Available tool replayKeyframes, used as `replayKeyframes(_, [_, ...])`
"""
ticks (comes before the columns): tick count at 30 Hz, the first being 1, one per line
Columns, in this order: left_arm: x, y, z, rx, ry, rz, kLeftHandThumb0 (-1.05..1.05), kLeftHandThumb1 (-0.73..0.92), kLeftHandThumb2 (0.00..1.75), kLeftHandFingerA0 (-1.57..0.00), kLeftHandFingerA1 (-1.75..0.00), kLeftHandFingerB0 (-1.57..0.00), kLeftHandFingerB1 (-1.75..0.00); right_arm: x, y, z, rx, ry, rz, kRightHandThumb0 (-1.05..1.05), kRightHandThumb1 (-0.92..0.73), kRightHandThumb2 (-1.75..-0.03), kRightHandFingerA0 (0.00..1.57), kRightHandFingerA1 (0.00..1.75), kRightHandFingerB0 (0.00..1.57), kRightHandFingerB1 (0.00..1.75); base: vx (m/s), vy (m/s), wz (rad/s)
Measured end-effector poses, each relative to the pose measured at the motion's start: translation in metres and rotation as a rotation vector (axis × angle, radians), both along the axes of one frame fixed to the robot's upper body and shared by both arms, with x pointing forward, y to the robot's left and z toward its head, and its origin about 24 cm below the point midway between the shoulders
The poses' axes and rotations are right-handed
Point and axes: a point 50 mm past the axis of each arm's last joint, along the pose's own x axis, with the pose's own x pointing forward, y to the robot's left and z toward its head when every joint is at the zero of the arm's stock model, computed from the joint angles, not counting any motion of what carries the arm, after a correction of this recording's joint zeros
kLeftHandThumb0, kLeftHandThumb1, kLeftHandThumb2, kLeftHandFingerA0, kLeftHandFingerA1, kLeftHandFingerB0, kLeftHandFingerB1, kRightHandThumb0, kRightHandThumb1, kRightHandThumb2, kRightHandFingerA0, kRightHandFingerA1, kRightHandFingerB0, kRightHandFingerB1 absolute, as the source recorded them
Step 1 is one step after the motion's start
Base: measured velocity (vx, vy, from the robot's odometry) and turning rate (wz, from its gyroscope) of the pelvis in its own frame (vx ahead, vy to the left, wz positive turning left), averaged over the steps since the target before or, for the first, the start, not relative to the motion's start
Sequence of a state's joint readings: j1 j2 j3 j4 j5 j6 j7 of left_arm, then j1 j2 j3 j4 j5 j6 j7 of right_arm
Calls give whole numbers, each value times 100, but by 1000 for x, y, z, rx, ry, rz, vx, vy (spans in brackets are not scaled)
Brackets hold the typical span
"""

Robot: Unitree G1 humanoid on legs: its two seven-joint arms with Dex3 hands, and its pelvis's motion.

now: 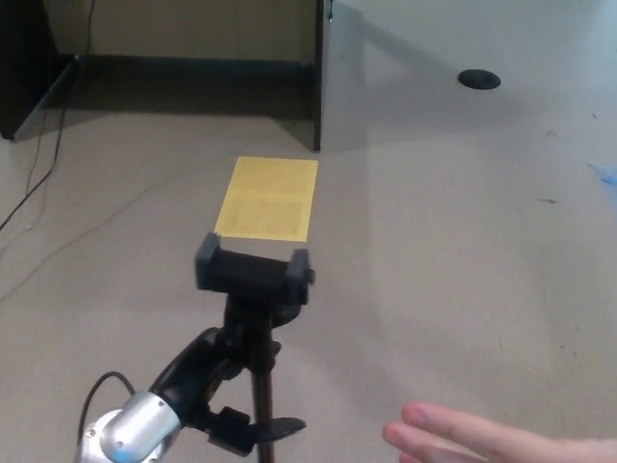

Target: There is a tripod standing in front of the robot and the robot extends its left arm to grab it. It lifts the tripod and passes it to a person.

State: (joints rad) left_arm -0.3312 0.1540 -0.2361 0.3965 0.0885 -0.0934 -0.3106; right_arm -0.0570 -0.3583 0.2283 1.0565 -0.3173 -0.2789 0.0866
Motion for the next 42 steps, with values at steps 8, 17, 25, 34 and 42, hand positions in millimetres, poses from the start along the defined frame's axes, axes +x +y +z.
replayKeyframes(8, [-2, -15, 1, 5, -6, -41, -33, 20, 82, -3, -48, 0, -48, 2, 0, 1, 23, 1, 1, -38, -70, -61, 59, 40, 41, 34, 0, 0, 0])
replayKeyframes(17, [-7, -20, -7, 15, 4, -28, -14, 82, 65, -107, -77, -58, -42, 4, 2, 2, 24, -4, 17, -45, -57, -83, 53, 53, 38, 47, 0, 0, 0])
replayKeyframes(25, [-10, -23, -14, -43, -13, 50, -1, 84, 75, -74, -134, -65, -109, 8, 2, 4, 18, -9, 20, -38, -70, -61, 61, 40, 44, 34, 0, 0, 0])
replayKeyframes(34, [-17, -22, -20, -93, -35, 122, 0, 84, 77, -80, -143, -67, -112, 8, 2, 4, 9, -7, 27, -37, -70, -61, 62, 40, 43, 34, 0, 0, 0])
replayKeyframes(42, [-19, -24, -9, -131, -80, 119, 0, 85, 75, -84, -142, -69, -114, 7, 1, 3, 2, 1, 30, -37, -71, -61, 61, 40, 43, 34, 0, 0, 0])
